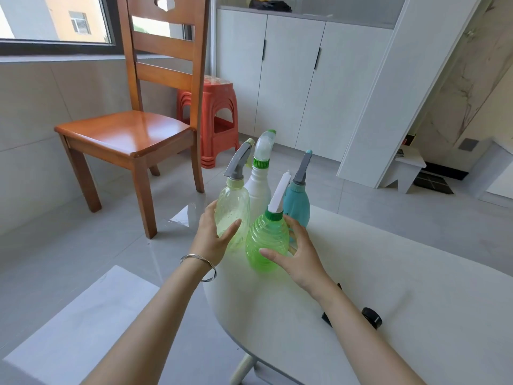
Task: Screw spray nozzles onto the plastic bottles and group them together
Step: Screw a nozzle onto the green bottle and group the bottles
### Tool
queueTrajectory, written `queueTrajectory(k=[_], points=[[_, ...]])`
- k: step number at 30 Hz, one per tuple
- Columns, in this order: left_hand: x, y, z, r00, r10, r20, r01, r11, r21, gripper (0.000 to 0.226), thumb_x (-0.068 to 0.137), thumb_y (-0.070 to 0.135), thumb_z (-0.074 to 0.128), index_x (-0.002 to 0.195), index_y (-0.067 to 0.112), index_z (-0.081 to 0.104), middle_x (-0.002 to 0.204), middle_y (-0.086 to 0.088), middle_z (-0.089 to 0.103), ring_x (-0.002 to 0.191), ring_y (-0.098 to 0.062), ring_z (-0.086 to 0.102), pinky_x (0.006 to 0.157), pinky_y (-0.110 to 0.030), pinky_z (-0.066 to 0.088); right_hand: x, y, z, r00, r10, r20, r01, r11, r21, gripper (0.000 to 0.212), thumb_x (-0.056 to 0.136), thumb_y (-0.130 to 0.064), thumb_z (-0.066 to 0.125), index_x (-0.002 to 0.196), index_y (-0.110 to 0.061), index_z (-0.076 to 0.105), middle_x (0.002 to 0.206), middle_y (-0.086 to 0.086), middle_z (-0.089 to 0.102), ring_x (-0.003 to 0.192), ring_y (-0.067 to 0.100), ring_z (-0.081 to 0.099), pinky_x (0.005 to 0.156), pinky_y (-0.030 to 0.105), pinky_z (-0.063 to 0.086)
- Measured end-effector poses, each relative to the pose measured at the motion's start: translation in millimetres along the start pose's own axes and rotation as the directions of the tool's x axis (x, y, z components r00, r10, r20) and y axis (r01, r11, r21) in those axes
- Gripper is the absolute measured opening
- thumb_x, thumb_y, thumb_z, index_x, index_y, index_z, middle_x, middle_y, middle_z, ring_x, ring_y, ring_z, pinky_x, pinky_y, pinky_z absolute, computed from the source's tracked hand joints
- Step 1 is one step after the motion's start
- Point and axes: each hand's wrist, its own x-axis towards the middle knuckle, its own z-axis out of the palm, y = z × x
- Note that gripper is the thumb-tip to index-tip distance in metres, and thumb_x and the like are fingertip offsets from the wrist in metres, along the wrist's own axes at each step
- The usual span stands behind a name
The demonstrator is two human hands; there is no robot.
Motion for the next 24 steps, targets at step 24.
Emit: queueTrajectory(k=[24], points=[[-39.5,40.9,-1.9,0.95,0.165,-0.265,-0.148,0.985,0.086,0.068,0.085,0.036,0.063,0.14,0.008,0.034,0.14,-0.007,0.041,0.129,-0.023,0.041,0.108,-0.037,0.034,-27.5,-16.5,-23.0,0.982,-0.124,-0.145,0.122,0.992,-0.028,0.067,0.074,-0.029,0.078,0.127,-0.038,0.039,0.129,-0.012,0.042,0.119,0.005,0.043,0.097,0.016,0.034]])
